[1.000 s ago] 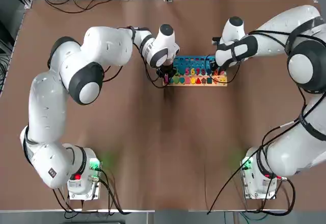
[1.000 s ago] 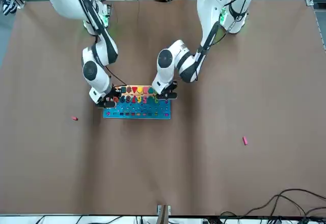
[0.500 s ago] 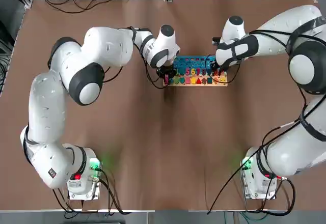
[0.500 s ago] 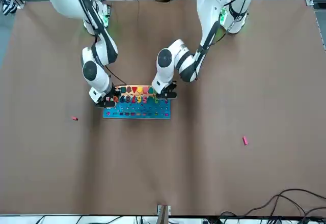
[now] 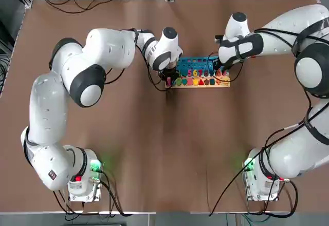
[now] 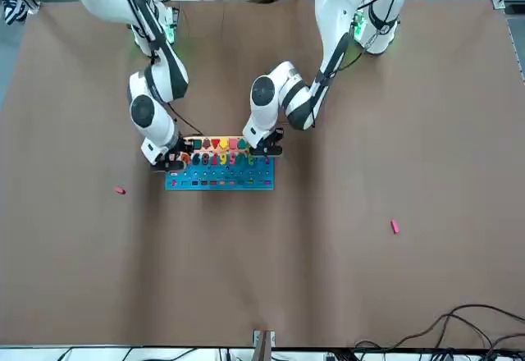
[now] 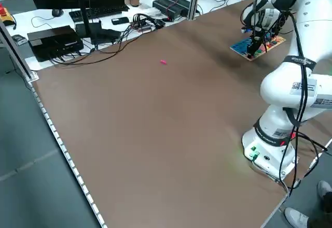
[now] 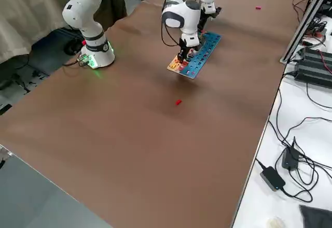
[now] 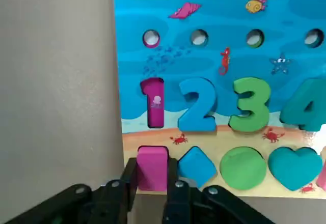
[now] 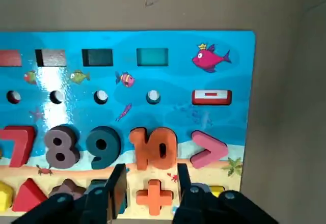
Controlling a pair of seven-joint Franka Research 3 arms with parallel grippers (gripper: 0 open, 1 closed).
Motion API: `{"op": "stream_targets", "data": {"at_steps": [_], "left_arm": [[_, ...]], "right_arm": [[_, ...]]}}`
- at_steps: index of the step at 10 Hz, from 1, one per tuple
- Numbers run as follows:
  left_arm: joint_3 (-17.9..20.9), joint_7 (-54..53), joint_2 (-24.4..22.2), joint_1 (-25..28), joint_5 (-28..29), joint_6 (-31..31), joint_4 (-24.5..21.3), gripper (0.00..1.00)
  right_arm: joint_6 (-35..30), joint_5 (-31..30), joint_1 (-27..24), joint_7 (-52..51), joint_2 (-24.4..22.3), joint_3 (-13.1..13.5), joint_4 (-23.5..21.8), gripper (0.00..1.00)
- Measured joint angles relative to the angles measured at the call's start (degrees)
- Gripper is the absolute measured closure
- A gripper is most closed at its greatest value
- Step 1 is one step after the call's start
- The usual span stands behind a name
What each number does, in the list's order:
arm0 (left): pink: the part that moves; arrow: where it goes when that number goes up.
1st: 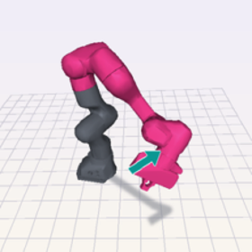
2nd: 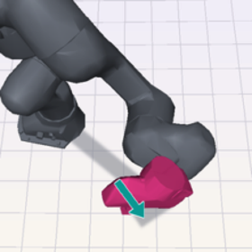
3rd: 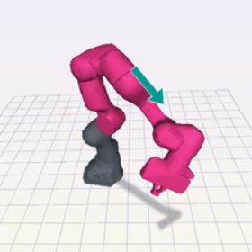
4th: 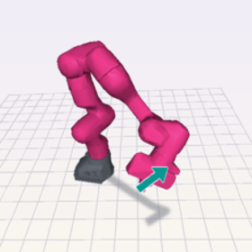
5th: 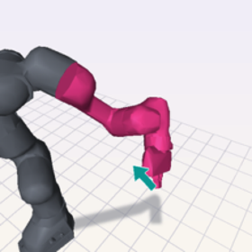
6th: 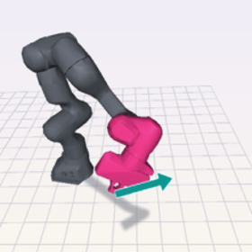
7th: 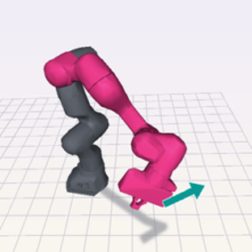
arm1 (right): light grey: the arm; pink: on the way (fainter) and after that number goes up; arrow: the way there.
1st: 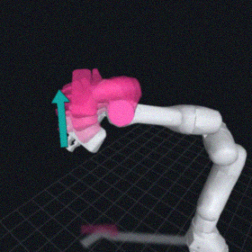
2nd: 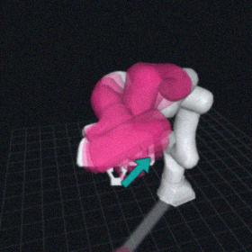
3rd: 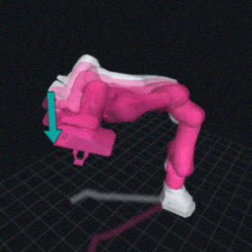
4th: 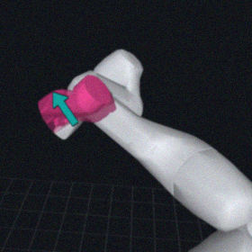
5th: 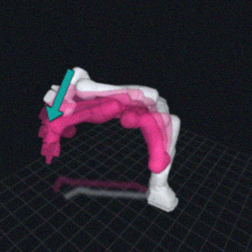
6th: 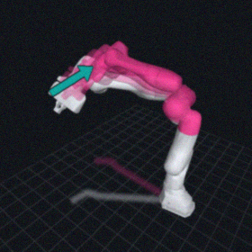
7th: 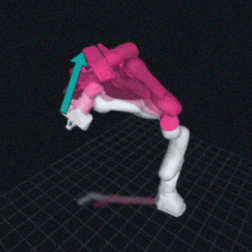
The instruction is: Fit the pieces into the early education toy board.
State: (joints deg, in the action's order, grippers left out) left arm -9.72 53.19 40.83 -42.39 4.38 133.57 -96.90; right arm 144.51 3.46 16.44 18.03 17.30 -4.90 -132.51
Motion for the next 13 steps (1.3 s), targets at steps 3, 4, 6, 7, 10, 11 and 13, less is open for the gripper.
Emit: {"op": "stream_targets", "data": {"at_steps": [3,4,6,7,10,11,13], "left_arm": [[0.0,0.0,0.0,0.0,0.0,0.0,0.0,0.74],[0.0,0.0,0.0,0.0,0.0,0.0,0.0,0.74],[0.0,0.0,0.0,0.0,0.0,0.0,0.0,0.73],[0.0,0.0,0.0,0.0,0.0,0.0,0.0,0.73],[0.0,0.0,0.0,0.0,0.0,-0.1,0.0,0.68],[0.0,0.0,0.0,0.0,0.0,-0.2,0.1,0.68],[0.0,0.0,-0.4,0.0,0.0,-1.0,0.3,0.66]], "right_arm": [[-0.3,0.0,-5.6,0.0,-1.7,0.5,0.0,0.39],[-0.3,0.0,-8.0,-0.2,-1.7,0.6,0.0,0.36],[1.5,0.0,-13.5,-1.7,-1.7,0.7,0.2,0.27],[3.9,0.0,-16.8,-3.2,-1.6,0.8,0.3,0.28],[6.5,0.0,-24.5,-8.8,1.4,0.8,2.3,0.28],[6.6,-0.1,-25.7,-11.8,2.7,0.8,3.7,0.28],[6.6,-0.1,-27.5,-16.1,5.6,0.8,7.1,0.28]]}}
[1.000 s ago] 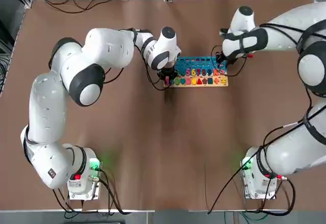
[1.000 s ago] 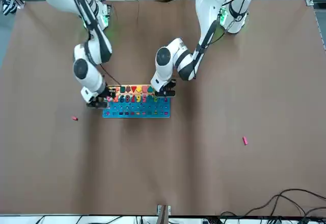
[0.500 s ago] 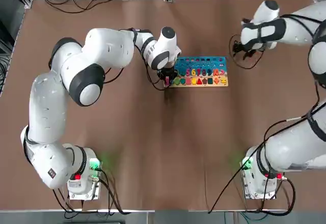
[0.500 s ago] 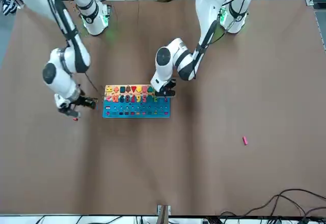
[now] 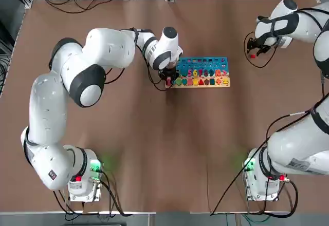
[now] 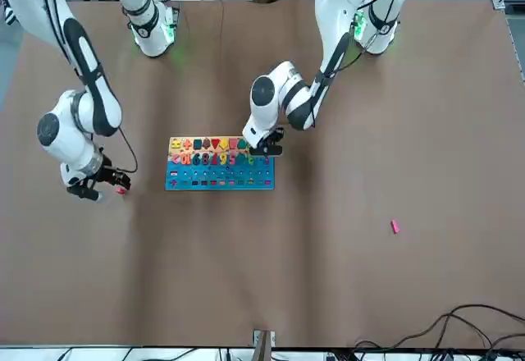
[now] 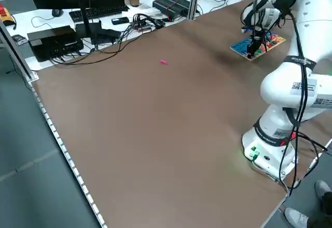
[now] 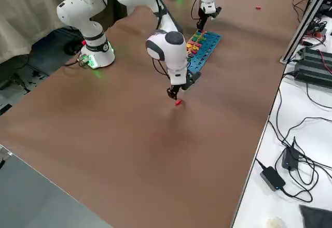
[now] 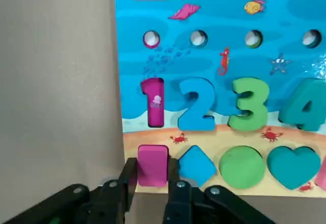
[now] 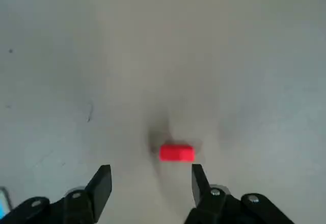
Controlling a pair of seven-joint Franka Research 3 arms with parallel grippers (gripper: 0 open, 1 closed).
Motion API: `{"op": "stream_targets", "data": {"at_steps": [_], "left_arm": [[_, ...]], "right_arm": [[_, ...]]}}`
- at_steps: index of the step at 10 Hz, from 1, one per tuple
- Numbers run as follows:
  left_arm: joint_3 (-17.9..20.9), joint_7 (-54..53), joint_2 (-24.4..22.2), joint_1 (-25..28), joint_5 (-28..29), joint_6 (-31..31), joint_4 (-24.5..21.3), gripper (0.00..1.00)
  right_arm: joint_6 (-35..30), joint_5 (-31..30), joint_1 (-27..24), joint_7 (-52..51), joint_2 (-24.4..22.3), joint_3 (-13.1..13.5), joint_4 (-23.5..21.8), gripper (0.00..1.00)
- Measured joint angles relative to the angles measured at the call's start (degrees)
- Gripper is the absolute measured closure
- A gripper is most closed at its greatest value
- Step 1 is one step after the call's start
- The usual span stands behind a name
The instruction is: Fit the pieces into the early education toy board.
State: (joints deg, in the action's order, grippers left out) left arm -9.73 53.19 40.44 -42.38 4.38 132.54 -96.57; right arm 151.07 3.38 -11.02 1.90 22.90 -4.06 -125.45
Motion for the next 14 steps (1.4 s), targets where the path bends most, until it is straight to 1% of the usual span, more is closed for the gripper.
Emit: {"op": "stream_targets", "data": {"at_steps": [2,5,6,7,8,9,10,11,12,14], "left_arm": [[0.0,0.0,-0.8,0.0,0.0,-1.0,0.3,0.65],[0.1,0.0,-1.9,0.1,0.0,-1.9,0.4,0.65],[0.3,-0.2,-3.0,0.5,0.0,-2.8,0.7,0.64],[0.8,-1.1,-5.0,1.7,0.0,-4.5,1.1,0.62],[1.2,-2.8,-7.6,4.2,0.0,-6.2,1.6,0.59],[1.6,-5.0,-10.3,7.7,0.0,-7.3,1.8,0.52],[1.9,-7.4,-12.2,11.6,0.0,-8.0,1.8,0.37],[2.0,-9.9,-13.3,15.2,0.0,-8.7,1.8,0.33],[2.2,-12.5,-13.7,18.3,0.0,-9.5,2.1,0.27],[2.4,-18.2,-14.5,24.2,0.0,-12.9,5.1,0.17]], "right_arm": [[0.0,-0.4,-0.1,-0.9,1.8,0.0,1.8,0.28],[0.0,-2.6,-0.2,-1.1,2.9,0.1,2.5,0.28],[0.0,-2.6,-0.3,-1.1,3.1,0.3,2.9,0.29],[0.0,-2.6,-0.3,-1.2,3.3,0.6,3.1,0.30],[0.0,-2.6,-0.4,-1.2,3.5,0.8,3.1,0.31],[0.0,-2.6,-0.4,-1.2,3.8,1.1,3.2,0.32],[0.0,-2.6,-0.4,-1.2,4.3,1.2,3.3,0.34],[0.0,-2.6,-0.5,-1.2,4.8,1.4,3.4,0.36],[0.0,-2.6,-0.6,-1.2,5.1,1.5,3.4,0.40],[0.0,-2.6,-0.6,-1.2,5.4,1.5,3.5,0.43]]}}
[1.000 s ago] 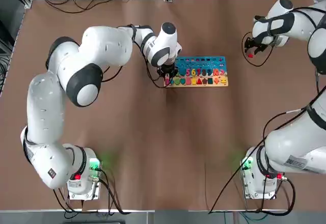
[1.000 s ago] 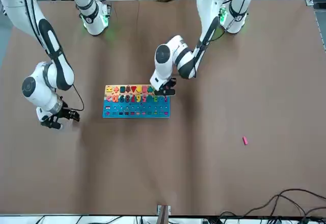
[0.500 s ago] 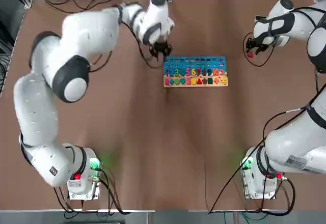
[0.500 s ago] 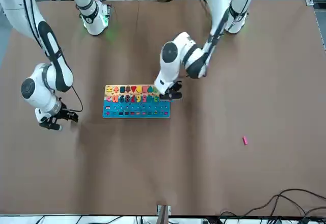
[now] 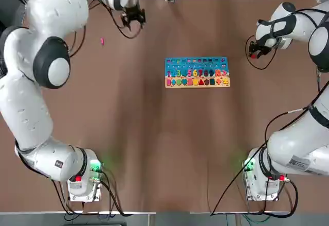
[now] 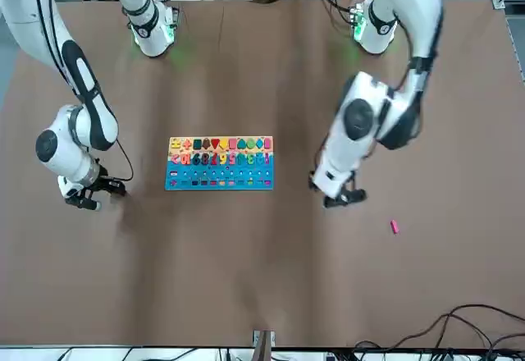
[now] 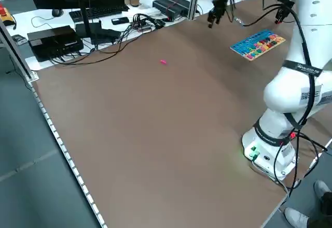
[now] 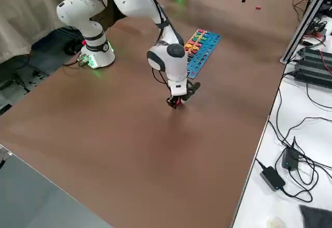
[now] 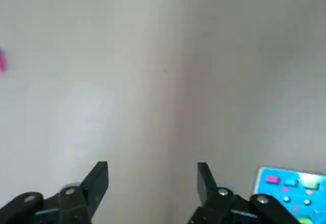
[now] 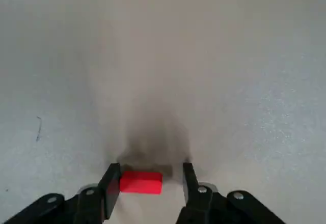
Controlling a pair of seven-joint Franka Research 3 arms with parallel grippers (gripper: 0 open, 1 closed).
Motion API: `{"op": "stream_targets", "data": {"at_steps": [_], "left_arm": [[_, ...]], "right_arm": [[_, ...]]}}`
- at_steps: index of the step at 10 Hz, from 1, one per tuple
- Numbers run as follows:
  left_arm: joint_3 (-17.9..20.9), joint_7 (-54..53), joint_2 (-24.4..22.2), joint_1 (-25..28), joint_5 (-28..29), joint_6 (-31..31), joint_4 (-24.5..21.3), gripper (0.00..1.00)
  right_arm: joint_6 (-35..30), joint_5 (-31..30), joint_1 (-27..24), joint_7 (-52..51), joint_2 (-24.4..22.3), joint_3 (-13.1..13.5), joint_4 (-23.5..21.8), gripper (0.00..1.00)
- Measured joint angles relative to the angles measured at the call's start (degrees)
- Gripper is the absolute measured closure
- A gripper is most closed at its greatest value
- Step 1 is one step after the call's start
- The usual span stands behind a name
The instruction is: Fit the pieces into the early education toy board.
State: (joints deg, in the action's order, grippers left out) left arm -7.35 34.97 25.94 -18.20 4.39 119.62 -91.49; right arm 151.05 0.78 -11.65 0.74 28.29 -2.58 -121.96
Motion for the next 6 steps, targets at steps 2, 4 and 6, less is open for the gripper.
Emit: {"op": "stream_targets", "data": {"at_steps": [2,4,6], "left_arm": [[0.1,-5.4,-1.8,6.2,0.0,-2.1,1.4,0.12],[0.2,-10.2,-2.3,12.1,0.0,-2.5,1.4,0.12],[0.2,-14.3,-2.1,17.6,1.1,-2.5,1.3,0.11]], "right_arm": [[0.0,0.0,0.0,0.0,0.1,0.0,0.1,0.43],[-0.5,0.0,0.0,0.5,0.1,-0.1,0.1,0.44],[-1.3,0.0,0.1,1.2,0.1,-0.2,0.4,0.44]]}}
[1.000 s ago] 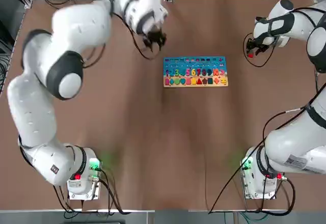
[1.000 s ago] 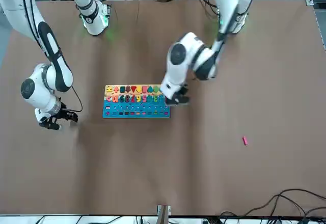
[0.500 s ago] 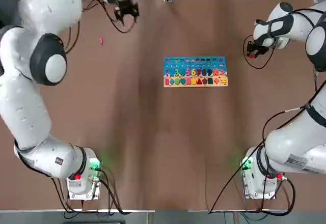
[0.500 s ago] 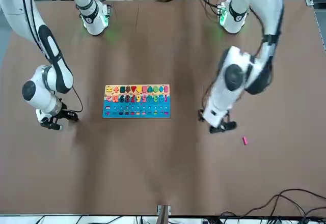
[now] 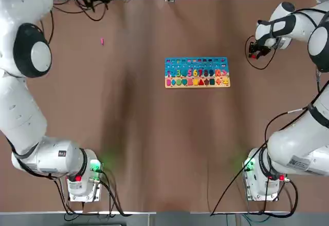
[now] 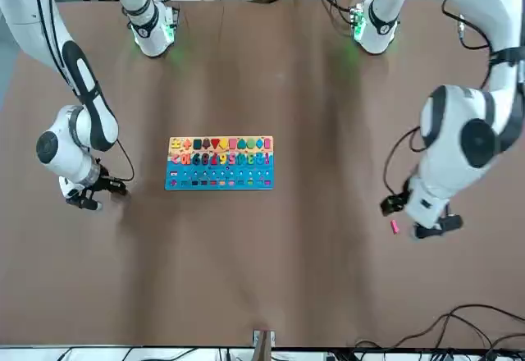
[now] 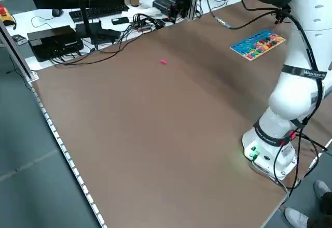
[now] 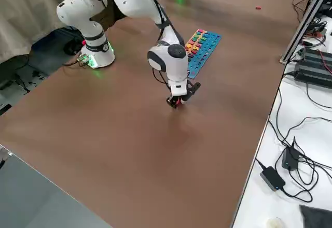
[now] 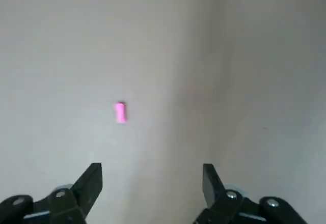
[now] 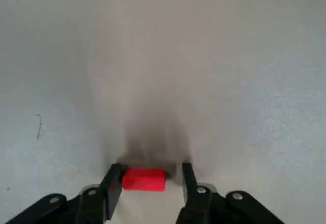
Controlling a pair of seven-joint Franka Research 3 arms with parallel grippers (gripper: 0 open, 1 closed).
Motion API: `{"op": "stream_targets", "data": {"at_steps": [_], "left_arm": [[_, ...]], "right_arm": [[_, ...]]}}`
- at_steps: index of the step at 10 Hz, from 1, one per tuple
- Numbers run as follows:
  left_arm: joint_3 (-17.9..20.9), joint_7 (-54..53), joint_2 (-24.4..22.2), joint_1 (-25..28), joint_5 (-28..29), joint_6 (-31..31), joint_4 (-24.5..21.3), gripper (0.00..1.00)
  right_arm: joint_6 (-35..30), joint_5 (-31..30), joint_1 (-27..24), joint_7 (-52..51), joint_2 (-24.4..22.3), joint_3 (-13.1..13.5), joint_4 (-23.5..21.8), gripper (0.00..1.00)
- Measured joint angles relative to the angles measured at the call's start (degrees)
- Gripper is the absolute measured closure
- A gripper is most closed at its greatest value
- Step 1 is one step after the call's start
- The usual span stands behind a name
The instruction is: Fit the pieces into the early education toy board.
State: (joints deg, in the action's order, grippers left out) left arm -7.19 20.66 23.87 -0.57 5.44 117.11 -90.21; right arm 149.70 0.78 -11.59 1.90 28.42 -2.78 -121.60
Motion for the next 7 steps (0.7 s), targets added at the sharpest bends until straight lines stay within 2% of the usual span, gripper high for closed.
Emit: {"op": "stream_targets", "data": {"at_steps": [2,4,7], "left_arm": [[0.0,-1.4,1.0,4.1,3.3,0.2,0.8,0.07],[0.0,-3.1,3.9,6.2,4.0,0.3,2.8,0.07],[0.0,-3.2,10.1,7.8,4.3,5.5,4.3,0.07]], "right_arm": [[-0.2,0.0,0.1,1.2,0.0,-0.1,0.1,0.46],[-0.4,0.0,0.1,1.6,0.0,-0.2,0.2,0.48],[-0.4,0.0,0.1,2.0,0.0,-0.2,0.4,0.48]]}}
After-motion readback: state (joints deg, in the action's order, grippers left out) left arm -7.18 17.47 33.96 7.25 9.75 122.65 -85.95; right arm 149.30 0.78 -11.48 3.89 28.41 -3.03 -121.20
